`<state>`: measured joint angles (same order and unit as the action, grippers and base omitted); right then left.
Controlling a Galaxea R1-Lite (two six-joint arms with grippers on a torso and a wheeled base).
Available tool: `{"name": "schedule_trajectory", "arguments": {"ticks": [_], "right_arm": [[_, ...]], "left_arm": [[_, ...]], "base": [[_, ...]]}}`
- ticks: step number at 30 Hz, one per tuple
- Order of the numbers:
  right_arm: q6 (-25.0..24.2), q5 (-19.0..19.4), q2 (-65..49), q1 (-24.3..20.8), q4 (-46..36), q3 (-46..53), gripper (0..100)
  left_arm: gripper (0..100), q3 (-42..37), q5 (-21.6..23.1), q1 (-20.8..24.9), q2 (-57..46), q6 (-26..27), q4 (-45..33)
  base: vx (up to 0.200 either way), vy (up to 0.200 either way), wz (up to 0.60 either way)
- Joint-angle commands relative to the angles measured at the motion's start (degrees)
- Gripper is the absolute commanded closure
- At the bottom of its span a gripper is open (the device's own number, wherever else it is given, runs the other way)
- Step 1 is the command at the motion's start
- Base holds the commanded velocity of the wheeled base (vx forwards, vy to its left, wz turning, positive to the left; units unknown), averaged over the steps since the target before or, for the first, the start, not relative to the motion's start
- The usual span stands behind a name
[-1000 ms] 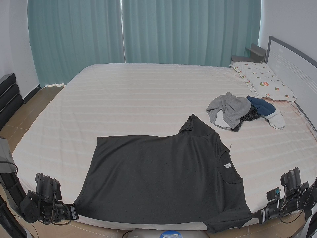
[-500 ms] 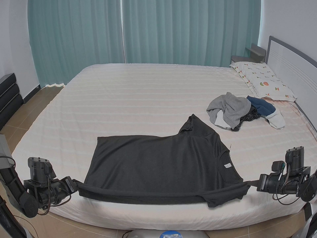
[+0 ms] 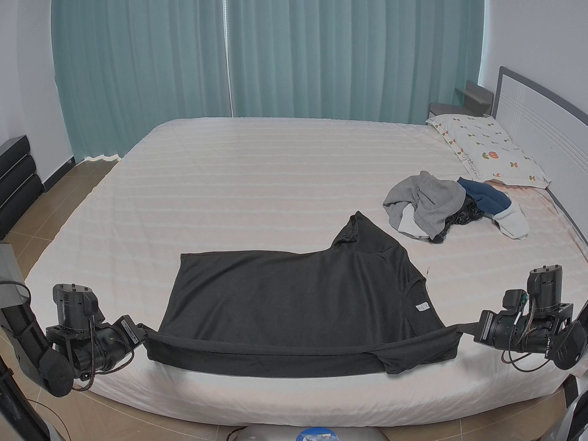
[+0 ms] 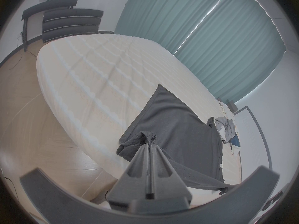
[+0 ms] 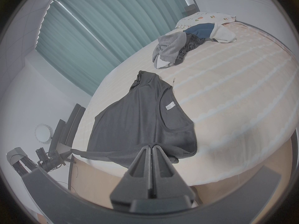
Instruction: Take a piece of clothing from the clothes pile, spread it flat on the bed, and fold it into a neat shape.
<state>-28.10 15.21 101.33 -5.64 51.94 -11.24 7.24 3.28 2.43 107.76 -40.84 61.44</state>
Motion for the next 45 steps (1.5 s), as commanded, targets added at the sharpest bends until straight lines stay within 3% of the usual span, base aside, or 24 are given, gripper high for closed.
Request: {"name": "schedule_trajectory", "arguments": {"ticks": [1,8,9,10,18,33,45], "right_arm": [[-0.20,0.17,2.91,1.34,0.70,-1.59,100],[-1.52,0.52,5.99,2.22,3.16,-3.00,100],[-5.21,0.52,9.41,1.86,9.23,-3.79,100],[-5.91,0.34,10.64,1.69,11.43,-3.79,100],[-6.71,-0.01,16.62,2.04,21.97,-2.30,100],[-6.71,0.25,10.38,0.63,22.32,0.78,100],[-7.23,0.08,16.45,0.99,22.94,-2.03,100]], "left_arm": [[100,1.72,0.24,0.04,3.33,-2.05,0.08],[100,4.89,0.24,0.04,6.49,-6.62,0.08],[100,6.47,0.41,0.12,8.16,-7.85,0.17],[100,7.08,0.32,0.12,8.60,-8.29,0.17],[100,8.84,-0.29,-0.05,8.69,-13.65,5.97],[100,5.59,-0.91,0.04,3.59,-13.21,8.43],[100,10.34,-0.99,-0.23,12.56,-13.48,9.14]], "base": [[0.000,0.000,0.00],[0.000,0.000,0.00],[0.000,0.000,0.00],[0.000,0.000,0.00],[0.000,0.000,0.00],[0.000,0.000,0.00],[0.000,0.000,0.00]]}}
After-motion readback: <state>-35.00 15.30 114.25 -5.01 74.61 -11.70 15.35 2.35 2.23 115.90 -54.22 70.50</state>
